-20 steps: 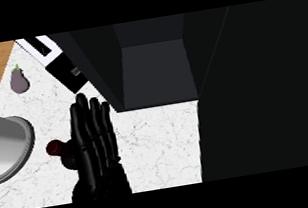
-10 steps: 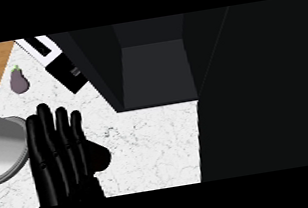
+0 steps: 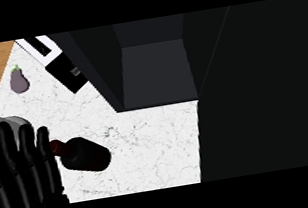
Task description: Pick up the wine, place it into the cabinet and close the cabinet
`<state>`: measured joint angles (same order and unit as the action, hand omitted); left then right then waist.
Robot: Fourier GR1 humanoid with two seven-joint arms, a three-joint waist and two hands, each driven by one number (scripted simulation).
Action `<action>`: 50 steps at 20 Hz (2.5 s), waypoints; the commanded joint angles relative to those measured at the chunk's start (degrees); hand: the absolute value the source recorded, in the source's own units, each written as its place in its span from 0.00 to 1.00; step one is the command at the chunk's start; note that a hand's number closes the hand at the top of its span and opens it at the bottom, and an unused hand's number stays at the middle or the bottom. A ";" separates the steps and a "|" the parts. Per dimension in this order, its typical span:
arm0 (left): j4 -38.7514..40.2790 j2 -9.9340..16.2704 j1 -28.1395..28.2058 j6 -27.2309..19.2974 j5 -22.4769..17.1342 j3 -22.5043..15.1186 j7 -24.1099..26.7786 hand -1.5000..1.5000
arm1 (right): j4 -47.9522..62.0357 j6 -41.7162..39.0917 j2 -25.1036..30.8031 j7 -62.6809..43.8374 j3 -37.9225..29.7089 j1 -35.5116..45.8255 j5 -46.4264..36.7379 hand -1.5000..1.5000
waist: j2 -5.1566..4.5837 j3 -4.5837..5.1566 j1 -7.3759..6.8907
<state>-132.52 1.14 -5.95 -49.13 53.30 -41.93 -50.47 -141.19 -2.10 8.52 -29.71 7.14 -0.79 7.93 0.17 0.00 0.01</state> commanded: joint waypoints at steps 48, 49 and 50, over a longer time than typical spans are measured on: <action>33.30 6.72 20.49 16.44 -74.00 27.62 69.70 0.00 | -10.14 0.26 -1.91 -8.22 1.05 0.89 -0.22 0.00 | -0.08 0.04 0.40; 35.22 6.35 23.72 20.26 -76.06 28.45 74.07 0.00 | -10.37 -0.47 -0.96 -8.26 -0.67 0.89 1.23 0.00 | -0.05 0.05 0.27; 34.42 5.23 26.44 20.65 -76.12 26.87 75.19 0.00 | -8.56 -0.40 -1.11 -7.61 -1.98 2.46 2.11 0.00 | -0.06 0.03 0.02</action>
<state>-102.29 8.32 17.94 -33.55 -20.44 -15.45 19.13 -142.98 -2.13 7.23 -35.40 6.89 3.16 5.15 0.12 0.07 0.15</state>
